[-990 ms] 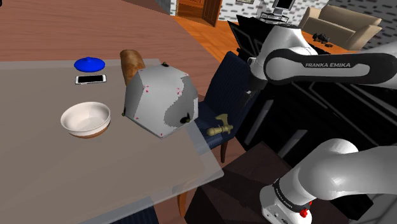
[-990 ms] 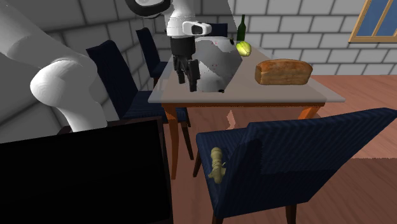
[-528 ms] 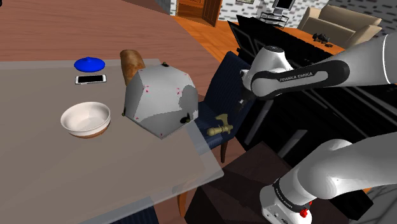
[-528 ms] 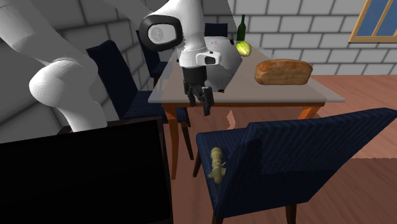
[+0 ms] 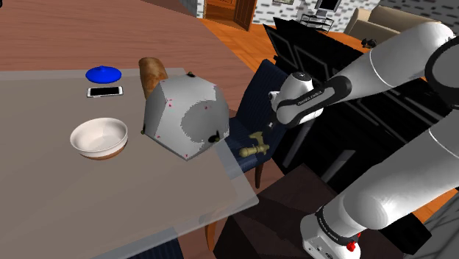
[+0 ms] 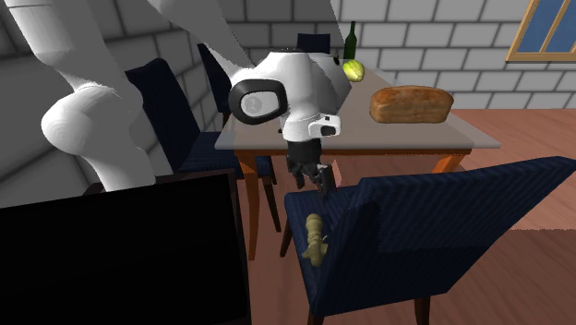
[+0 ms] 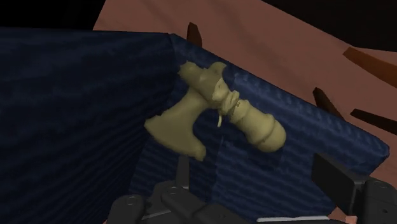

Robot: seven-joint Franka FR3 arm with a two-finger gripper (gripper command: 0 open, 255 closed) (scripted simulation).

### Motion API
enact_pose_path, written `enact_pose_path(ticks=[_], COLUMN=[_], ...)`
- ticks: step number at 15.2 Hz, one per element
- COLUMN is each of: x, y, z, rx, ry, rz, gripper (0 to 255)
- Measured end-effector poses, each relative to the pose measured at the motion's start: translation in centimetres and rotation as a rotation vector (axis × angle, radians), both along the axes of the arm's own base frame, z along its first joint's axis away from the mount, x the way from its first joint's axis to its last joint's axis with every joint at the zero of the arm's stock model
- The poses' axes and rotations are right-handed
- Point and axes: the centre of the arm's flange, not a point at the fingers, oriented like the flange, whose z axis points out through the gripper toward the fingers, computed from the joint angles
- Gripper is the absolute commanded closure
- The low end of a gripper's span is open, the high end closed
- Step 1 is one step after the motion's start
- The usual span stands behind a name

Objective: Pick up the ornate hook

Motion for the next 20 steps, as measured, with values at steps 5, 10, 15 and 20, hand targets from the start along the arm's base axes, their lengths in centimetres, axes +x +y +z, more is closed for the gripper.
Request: enact_pose_path(ticks=[5,10,15,20], x=[2.7,5.7,7.1,7.5], y=[-2.4,-4.5,-5.0,-4.7], z=[-4.8,-10.1,-12.7,-14.7], rx=[-0.024,-0.050,-0.056,-0.057], ry=[-0.033,-0.066,-0.083,-0.091], rz=[0.048,0.097,0.120,0.128], gripper=[0,0,0,255])
